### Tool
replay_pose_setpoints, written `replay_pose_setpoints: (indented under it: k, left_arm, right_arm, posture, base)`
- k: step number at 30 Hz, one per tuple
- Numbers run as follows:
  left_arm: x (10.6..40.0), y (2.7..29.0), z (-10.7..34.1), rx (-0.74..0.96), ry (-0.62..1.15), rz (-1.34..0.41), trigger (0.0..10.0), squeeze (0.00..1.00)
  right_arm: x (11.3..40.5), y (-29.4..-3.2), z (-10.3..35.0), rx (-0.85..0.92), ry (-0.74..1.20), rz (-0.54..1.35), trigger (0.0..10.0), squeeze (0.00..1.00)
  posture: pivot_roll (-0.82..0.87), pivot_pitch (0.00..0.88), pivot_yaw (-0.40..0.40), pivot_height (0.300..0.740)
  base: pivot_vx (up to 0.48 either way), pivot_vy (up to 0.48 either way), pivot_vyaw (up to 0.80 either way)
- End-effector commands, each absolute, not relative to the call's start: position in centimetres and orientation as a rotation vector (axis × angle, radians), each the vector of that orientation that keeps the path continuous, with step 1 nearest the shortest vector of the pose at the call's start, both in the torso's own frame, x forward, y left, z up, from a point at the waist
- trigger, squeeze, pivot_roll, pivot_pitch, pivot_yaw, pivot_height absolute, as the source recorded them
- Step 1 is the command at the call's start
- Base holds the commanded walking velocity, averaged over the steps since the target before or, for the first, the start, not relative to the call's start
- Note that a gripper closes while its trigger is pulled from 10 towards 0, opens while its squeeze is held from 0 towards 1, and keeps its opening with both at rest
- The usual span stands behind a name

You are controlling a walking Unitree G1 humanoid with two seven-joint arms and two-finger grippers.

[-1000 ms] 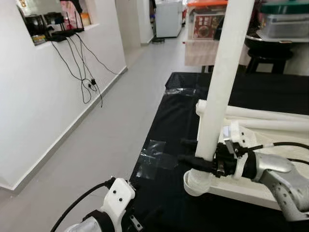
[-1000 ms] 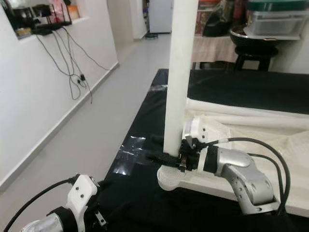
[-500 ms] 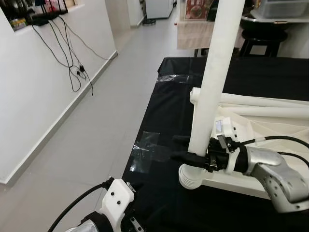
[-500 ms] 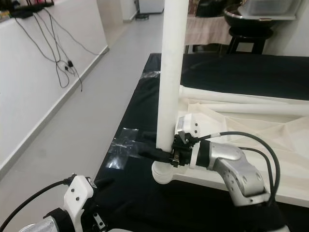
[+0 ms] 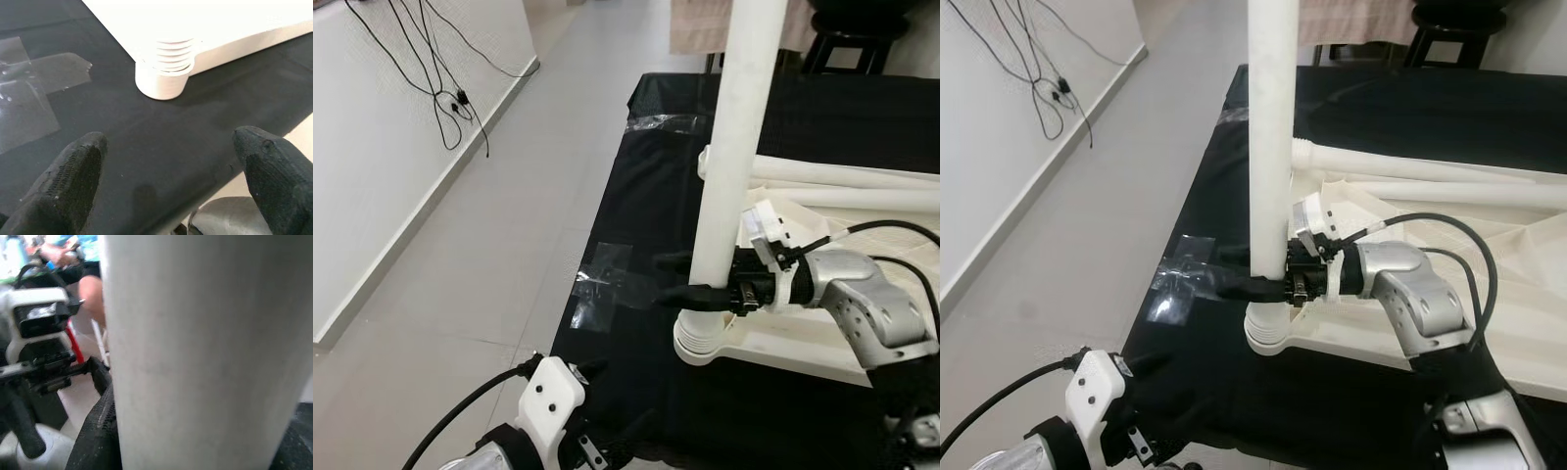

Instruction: Building children table

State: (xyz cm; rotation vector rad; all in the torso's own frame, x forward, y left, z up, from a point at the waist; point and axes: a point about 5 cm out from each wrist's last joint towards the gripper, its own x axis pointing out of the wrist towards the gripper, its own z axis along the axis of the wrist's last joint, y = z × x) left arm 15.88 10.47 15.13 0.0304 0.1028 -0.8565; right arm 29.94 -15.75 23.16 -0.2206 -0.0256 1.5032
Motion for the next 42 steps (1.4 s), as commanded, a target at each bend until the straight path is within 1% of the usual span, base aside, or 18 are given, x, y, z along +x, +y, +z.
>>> replay_pose_setpoints:
  k: [1,2,3,5,7,8,11,15,19,22,24,29,31,32,34,37,39,42]
  left_arm:
    - [15.4,10.8,15.1,0.044,0.129,-0.865,10.0,0.0]
    - [15.4,10.8,15.1,0.044,0.129,-0.865,10.0,0.0]
    - [15.4,10.9,15.1,0.045,0.131,-0.865,10.0,0.0]
    - [15.4,10.9,15.1,0.045,0.131,-0.865,10.0,0.0]
    - [15.2,11.1,15.1,0.048,0.137,-0.862,10.0,0.0]
    - [15.2,11.1,15.1,0.048,0.137,-0.862,10.0,0.0]
    - [15.2,11.4,15.1,0.053,0.144,-0.858,10.0,0.0]
    - [15.2,11.4,15.1,0.054,0.147,-0.858,10.0,0.0]
    - [15.3,11.5,15.1,0.054,0.15,-0.859,10.0,0.0]
    - [15.3,11.5,15.1,0.052,0.152,-0.859,10.0,0.0]
    - [15.4,11.5,15.1,0.049,0.153,-0.857,10.0,0.0]
    - [15.4,11.5,15.1,0.046,0.153,-0.856,10.0,0.0]
    - [15.5,11.4,15.1,0.04,0.154,-0.855,10.0,0.0]
    - [15.5,11.4,15.1,0.04,0.154,-0.855,10.0,0.0]
    - [15.5,11.4,15.1,0.033,0.154,-0.856,10.0,0.0]
    - [15.5,11.4,15.1,0.032,0.154,-0.857,10.0,0.0]
    - [15.5,11.3,15.0,0.029,0.156,-0.858,10.0,0.0]
    - [15.5,11.3,15.0,0.027,0.157,-0.858,10.0,0.0]
  right_arm:
    - [30.2,-15.9,22.0,-0.297,0.03,1.517,10.0,0.0]
    - [30.2,-15.9,22.0,-0.297,0.03,1.517,10.0,0.0]
    - [30.4,-15.7,22.0,-0.343,0.022,1.525,10.0,0.0]
    - [30.4,-15.7,22.0,-0.343,0.022,1.525,10.0,0.0]
    - [30.7,-15.2,21.7,-0.422,-0.003,1.527,10.0,0.0]
    - [30.7,-15.2,21.7,-0.422,-0.003,1.527,10.0,0.0]
    - [30.4,-15.0,21.2,-0.507,-0.009,1.56,10.0,0.0]
    - [30.3,-15.1,20.8,-0.563,0.005,1.566,10.0,0.0]
    - [30.4,-15.3,20.5,-0.577,0.012,1.556,10.0,0.0]
    - [31.1,-15.4,20.5,-0.529,0.001,1.494,10.0,0.0]
    - [31.6,-15.6,20.6,-0.464,-0.007,1.436,10.0,0.0]
    - [31.7,-15.7,20.7,-0.426,-0.008,1.409,10.0,0.0]
    - [31.8,-15.8,20.8,-0.33,-0.012,1.344,10.0,0.0]
    - [31.8,-15.8,20.8,-0.33,-0.012,1.344,10.0,0.0]
    - [31.7,-16.1,20.6,-0.246,-0.013,1.276,10.0,0.0]
    - [31.6,-16.1,20.5,-0.227,-0.009,1.257,10.0,0.0]
    - [31.6,-16.3,19.6,-0.199,0.018,1.188,10.0,0.0]
    - [31.6,-16.2,19.2,-0.18,0.031,1.157,10.0,0.0]
  posture:
    - [0.08,0.255,0.051,0.74]
    - [0.08,0.255,0.051,0.74]
    - [0.08,0.258,0.054,0.74]
    - [0.08,0.258,0.054,0.74]
    - [0.09,0.262,0.058,0.74]
    - [0.09,0.262,0.058,0.74]
    - [0.09,0.263,0.064,0.74]
    - [0.09,0.263,0.068,0.74]
    - [0.09,0.261,0.071,0.74]
    - [0.09,0.26,0.071,0.74]
    - [0.09,0.259,0.07,0.74]
    - [0.08,0.259,0.069,0.74]
    - [0.07,0.258,0.064,0.74]
    - [0.07,0.258,0.064,0.74]
    - [0.07,0.257,0.064,0.74]
    - [0.07,0.256,0.063,0.74]
    - [0.06,0.252,0.065,0.74]
    - [0.06,0.249,0.065,0.74]
  base:
    - [0.0,0.0,0.0]
    - [0.0,0.0,0.0]
    - [0.0,0.0,0.0]
    - [0.0,0.0,0.0]
    - [0.0,0.0,0.0]
    - [0.0,0.0,0.0]
    - [0.0,0.0,0.0]
    - [0.0,0.0,0.0]
    - [0.0,0.0,0.0]
    - [0.0,0.0,0.0]
    - [0.0,0.0,0.0]
    - [0.0,0.0,0.0]
    - [0.0,0.0,0.0]
    - [0.0,0.0,0.0]
    - [0.0,0.0,0.0]
    - [0.0,0.0,0.0]
    - [0.0,0.0,0.0]
    - [0.0,0.0,0.0]
